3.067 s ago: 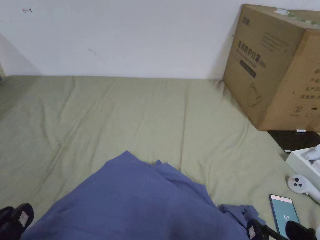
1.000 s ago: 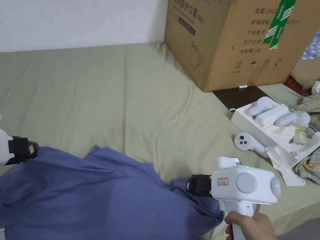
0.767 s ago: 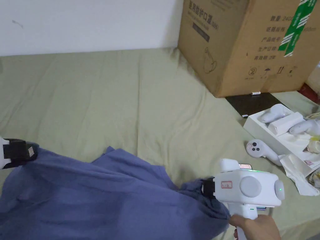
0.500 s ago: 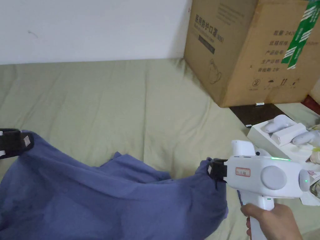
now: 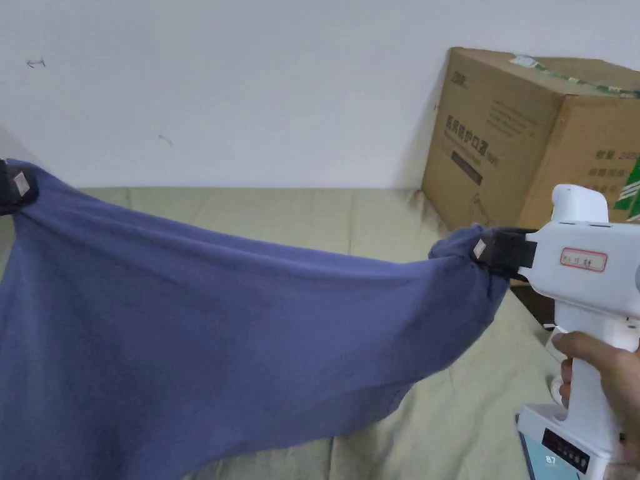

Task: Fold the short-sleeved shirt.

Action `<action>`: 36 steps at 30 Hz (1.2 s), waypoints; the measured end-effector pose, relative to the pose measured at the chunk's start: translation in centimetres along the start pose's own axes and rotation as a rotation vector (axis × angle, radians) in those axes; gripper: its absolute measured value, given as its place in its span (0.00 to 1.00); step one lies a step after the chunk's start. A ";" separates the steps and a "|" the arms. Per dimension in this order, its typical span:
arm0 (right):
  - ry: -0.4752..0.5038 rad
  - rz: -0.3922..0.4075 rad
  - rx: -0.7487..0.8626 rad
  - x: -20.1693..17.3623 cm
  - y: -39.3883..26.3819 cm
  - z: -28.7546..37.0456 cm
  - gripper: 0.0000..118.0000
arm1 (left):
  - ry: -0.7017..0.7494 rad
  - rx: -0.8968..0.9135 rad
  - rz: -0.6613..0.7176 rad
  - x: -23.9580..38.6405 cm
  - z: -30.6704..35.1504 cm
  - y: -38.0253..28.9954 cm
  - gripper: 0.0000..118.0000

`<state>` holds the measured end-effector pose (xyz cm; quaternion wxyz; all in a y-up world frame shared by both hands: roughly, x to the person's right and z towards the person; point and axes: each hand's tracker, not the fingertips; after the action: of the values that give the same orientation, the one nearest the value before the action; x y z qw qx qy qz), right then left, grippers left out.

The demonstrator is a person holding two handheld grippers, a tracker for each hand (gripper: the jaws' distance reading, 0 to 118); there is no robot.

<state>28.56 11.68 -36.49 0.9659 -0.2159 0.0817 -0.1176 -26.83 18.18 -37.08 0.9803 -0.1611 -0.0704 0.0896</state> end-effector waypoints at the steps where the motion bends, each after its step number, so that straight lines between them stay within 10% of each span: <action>1: 0.014 0.007 0.018 -0.9 1.0 0.2 0.07 | 0.002 0.003 0.001 -0.3 0.3 0.8 0.04; 20: -0.020 0.243 0.221 -12.4 19.3 -0.7 0.07 | 0.164 0.109 0.053 -4.6 -1.4 11.5 0.04; 36: -0.055 0.175 0.223 -13.2 27.0 -7.2 0.07 | 0.210 0.129 0.107 -6.1 -8.8 18.4 0.04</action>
<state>19.60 36.07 -53.27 0.9923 -0.1027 0.0601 -0.0351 -34.14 31.41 -52.05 0.9845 -0.1098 0.0473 0.1285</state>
